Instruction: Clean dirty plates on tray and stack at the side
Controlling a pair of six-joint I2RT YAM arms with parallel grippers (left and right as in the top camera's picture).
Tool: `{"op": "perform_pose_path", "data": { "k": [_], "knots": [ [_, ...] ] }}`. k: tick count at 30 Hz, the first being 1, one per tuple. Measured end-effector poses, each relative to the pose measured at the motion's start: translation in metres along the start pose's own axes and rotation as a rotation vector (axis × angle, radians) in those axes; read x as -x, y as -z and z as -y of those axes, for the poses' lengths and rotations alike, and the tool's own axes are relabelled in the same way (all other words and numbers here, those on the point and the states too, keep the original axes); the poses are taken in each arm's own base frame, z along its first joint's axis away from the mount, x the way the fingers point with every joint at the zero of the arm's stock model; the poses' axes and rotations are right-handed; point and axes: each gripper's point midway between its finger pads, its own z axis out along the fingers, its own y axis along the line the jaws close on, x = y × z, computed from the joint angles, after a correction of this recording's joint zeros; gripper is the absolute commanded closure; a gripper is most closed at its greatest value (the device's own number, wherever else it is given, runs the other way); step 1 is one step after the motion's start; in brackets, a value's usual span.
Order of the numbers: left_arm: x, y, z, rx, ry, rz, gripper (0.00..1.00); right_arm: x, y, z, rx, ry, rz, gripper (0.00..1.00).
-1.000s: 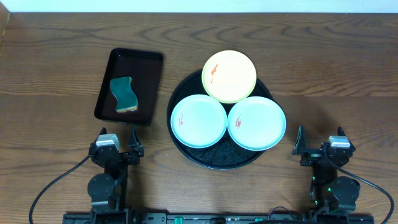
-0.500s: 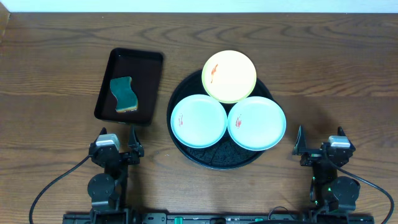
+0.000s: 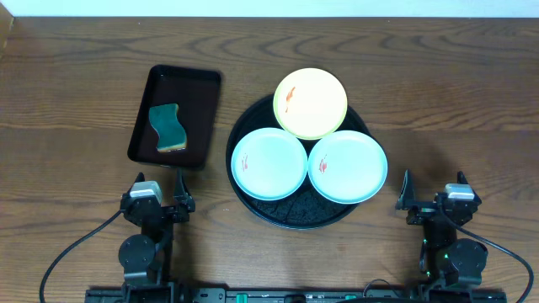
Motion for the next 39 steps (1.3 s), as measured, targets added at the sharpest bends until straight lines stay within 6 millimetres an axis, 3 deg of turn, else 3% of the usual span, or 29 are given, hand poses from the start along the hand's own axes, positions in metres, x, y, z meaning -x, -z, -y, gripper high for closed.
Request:
{"op": "perform_pose_path", "data": {
  "k": [31, 35, 39],
  "knots": [
    [0.0, 0.0, 0.0, 0.0, 0.001, 0.0, 0.2, -0.0002, 0.0, 0.0, 0.0, 0.0, -0.001, 0.01],
    [0.0, 0.0, 0.0007, -0.004, 0.081, 0.0, 0.2, 0.0, 0.0, 0.0, 0.0, 0.0, 0.0, 0.01],
    [0.0012, 0.0002, 0.0089, -0.052, 0.317, -0.005, 0.2, -0.0001, 0.0, 0.0, 0.0, 0.0, 0.0, 0.01]
  ]
}}
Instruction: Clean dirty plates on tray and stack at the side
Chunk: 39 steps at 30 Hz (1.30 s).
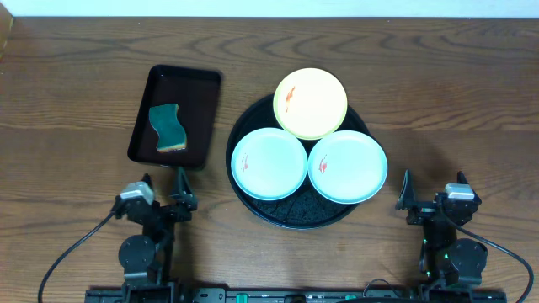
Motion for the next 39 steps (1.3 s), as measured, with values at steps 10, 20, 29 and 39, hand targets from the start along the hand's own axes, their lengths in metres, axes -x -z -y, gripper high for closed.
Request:
{"op": "perform_pose_path", "data": {
  "k": [10, 20, 29, 39],
  "knots": [
    [-0.012, 0.006, 0.041, -0.206, 0.475, -0.141, 0.2, 0.0, 0.0, 0.0, 0.0, 0.0, 0.0, 0.01],
    [-0.018, 0.014, 0.065, -0.332, 0.504, -0.228, 0.2, 0.0, 0.0, 0.0, 0.0, 0.0, 0.0, 0.01],
    [0.054, 0.033, 0.098, -0.439, 0.175, -0.022, 0.2, 0.0, 0.0, 0.0, 0.0, 0.0, 0.0, 0.01],
    [0.124, 0.014, 0.083, -0.069, -0.016, -0.153, 0.2, 0.0, 0.0, 0.0, -0.001, 0.0, -0.001, 0.01]
  ]
}}
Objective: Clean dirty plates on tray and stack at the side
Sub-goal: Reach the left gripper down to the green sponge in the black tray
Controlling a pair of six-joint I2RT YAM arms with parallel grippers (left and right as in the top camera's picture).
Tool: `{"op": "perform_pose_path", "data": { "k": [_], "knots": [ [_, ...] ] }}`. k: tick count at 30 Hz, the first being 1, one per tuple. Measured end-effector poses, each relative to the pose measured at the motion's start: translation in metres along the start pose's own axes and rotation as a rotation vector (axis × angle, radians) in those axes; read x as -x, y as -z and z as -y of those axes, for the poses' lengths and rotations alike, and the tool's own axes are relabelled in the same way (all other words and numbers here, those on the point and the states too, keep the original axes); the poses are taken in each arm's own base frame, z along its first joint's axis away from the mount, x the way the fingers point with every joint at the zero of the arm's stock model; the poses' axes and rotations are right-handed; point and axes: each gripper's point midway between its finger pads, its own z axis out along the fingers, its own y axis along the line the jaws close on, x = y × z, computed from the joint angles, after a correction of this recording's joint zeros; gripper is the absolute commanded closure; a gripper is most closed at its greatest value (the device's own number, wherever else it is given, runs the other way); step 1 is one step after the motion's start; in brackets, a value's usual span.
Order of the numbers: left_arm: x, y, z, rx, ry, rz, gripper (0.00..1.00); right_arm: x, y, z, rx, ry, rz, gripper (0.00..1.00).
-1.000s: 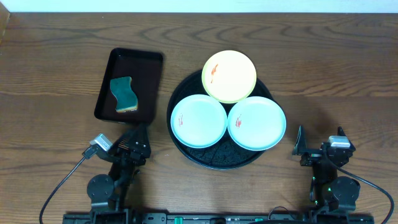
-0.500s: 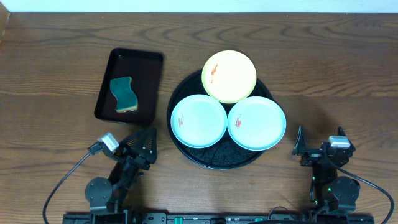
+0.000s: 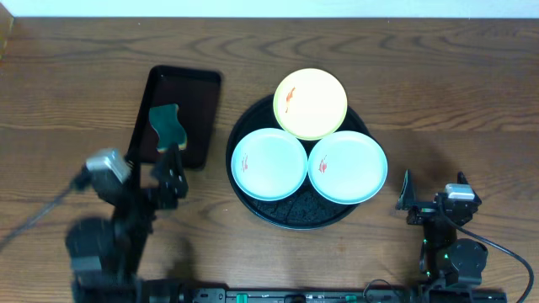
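Three dirty plates lie on a round black tray in the overhead view. They are a yellow plate at the back, a light blue plate at front left and another light blue plate at front right, each with red smears. A green sponge lies in a small rectangular black tray to the left. My left gripper is raised and open over that tray's near end, just short of the sponge. My right gripper rests open at the table's front right.
Bare wooden table surrounds both trays, with room to the right of the round tray and along the back. A cable trails from the left arm's base at the front left.
The left arm has lifted off its rest and moved forward and left, so its gripper is now over the near end of the sponge tray. The right arm, plates and sponge are unchanged.
Both arms first rested at the front edge with open grippers. The left arm then turned slightly at its rest. Now it is raised, with its gripper near the sponge. Plates and sponge have stayed in place throughout.
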Motion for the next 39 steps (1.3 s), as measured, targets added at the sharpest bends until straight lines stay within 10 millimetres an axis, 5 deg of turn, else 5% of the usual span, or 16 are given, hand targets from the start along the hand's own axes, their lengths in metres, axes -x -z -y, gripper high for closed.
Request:
{"op": "perform_pose_path", "data": {
  "k": [8, 12, 17, 23, 32, 33, 39],
  "knots": [
    [0.001, -0.052, -0.028, 0.297, -0.029, -0.541, 0.2, 0.0, 0.0, 0.0, -0.001, 0.0, 0.0, 0.01],
    [0.001, -0.084, -0.037, 0.345, -0.032, -0.651, 0.2, 0.0, 0.0, 0.0, -0.001, 0.0, 0.0, 0.01],
    [-0.035, -0.112, -0.059, 0.396, -0.015, -0.797, 0.2, 0.0, 0.0, 0.0, -0.001, 0.0, 0.0, 0.01],
    [-0.065, -0.141, -0.081, 0.432, 0.006, -0.884, 0.2, 0.0, 0.0, 0.0, -0.001, 0.0, 0.0, 0.01],
    [-0.099, -0.154, -0.13, 0.537, 0.078, -1.01, 0.2, 0.0, 0.0, 0.0, -0.001, 0.0, 0.0, 0.01],
    [-0.103, -0.157, -0.133, 0.542, 0.081, -1.019, 0.03, 0.0, 0.0, 0.0, -0.001, 0.0, 0.0, 0.01],
    [-0.11, -0.181, -0.143, 0.534, 0.074, -0.989, 0.03, 0.0, 0.0, 0.0, -0.001, 0.0, 0.0, 0.01]
  ]
}}
